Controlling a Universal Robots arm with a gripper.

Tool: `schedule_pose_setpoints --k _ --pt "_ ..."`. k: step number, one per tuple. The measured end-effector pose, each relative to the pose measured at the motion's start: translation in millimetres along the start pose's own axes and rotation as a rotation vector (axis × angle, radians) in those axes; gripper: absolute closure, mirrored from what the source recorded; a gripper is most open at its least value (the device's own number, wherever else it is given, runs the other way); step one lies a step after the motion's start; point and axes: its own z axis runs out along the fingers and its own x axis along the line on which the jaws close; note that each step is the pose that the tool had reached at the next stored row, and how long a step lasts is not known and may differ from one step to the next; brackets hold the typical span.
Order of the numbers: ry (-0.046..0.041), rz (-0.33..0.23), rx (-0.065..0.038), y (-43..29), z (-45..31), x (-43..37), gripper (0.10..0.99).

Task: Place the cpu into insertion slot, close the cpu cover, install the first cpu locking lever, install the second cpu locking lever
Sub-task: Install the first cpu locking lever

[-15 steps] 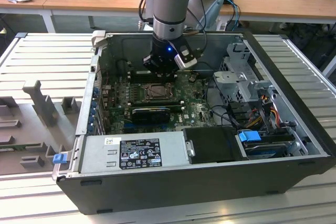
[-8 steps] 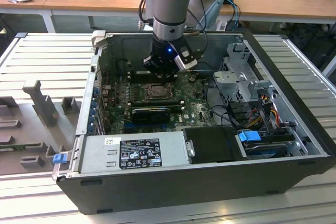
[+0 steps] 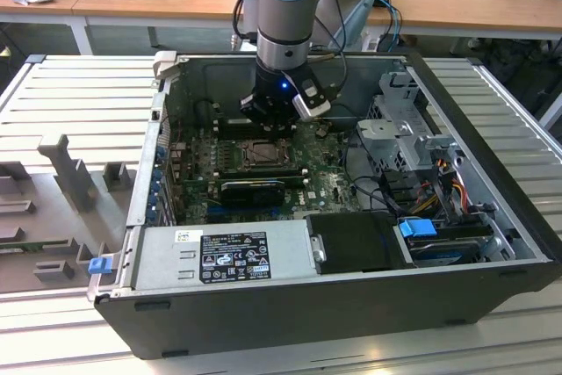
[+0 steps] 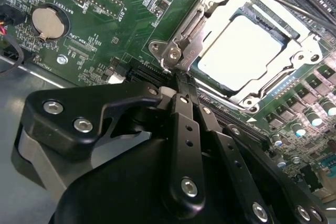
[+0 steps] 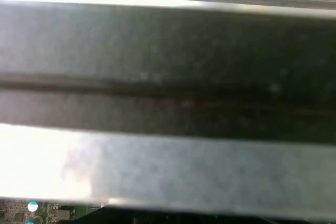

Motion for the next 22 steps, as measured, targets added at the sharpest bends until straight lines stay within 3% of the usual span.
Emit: schedule_pose_setpoints --k 3,8,17,22 --pt "-0.0006 0.000 -0.009 0.1 0.1 0.0 0.980" --pt "-0.0016 0.000 -0.012 0.7 -1.4 -0.3 0.980" --pt "-0.0007 0.000 -0.010 2.1 -18.1 -0.1 0.980" --pt "-0.0008 0.000 -0.010 -5.8 -20.1 0.4 0.980"
